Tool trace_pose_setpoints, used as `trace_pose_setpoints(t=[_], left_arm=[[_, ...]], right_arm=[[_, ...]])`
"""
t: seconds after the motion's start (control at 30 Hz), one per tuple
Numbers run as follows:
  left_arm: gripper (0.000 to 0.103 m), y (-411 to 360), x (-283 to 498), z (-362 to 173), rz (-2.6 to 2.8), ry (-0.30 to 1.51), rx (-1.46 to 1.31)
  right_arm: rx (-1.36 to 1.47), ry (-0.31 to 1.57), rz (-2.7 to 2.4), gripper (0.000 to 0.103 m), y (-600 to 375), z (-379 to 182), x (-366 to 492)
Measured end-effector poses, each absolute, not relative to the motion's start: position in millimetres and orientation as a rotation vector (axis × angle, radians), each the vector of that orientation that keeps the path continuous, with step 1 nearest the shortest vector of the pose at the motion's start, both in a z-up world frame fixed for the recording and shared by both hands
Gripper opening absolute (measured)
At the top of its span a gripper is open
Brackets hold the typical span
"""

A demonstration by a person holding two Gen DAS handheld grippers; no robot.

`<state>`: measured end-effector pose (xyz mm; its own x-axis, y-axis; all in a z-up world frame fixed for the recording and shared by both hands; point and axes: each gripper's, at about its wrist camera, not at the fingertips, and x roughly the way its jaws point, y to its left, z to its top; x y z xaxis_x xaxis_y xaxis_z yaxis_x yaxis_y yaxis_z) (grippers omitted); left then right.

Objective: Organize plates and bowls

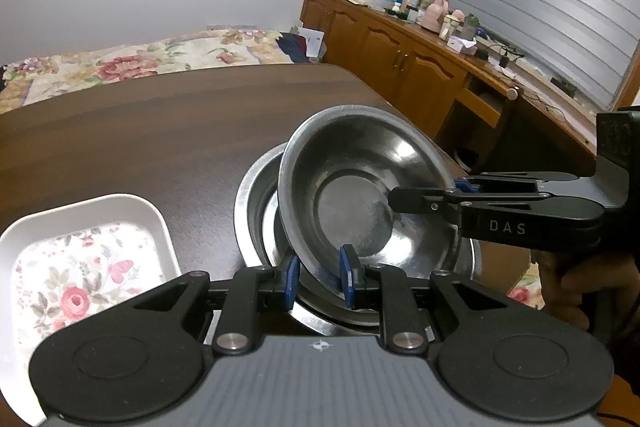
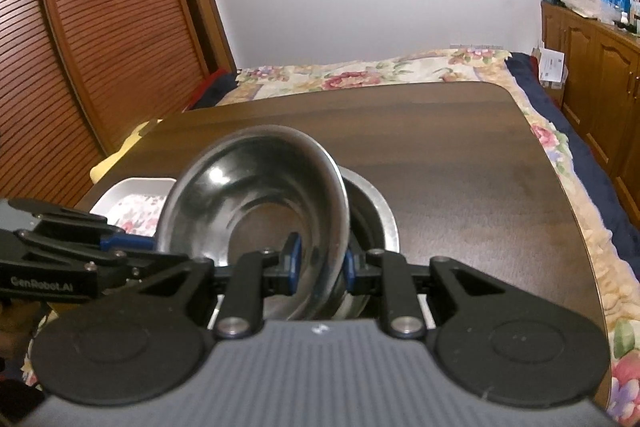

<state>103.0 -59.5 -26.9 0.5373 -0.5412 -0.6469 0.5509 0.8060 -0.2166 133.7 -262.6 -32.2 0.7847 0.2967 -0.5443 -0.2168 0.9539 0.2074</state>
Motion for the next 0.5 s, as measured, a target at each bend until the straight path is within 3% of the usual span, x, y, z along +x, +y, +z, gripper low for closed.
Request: trace_pose_setpoints(t=[0.5], left_arm=[[0.024, -53.2, 96.7, -28.9, -0.600, 0.717, 0.018]], right_arm=[[0.065, 0.547, 0.252, 0.024, -258.2, -29.9, 124.2]])
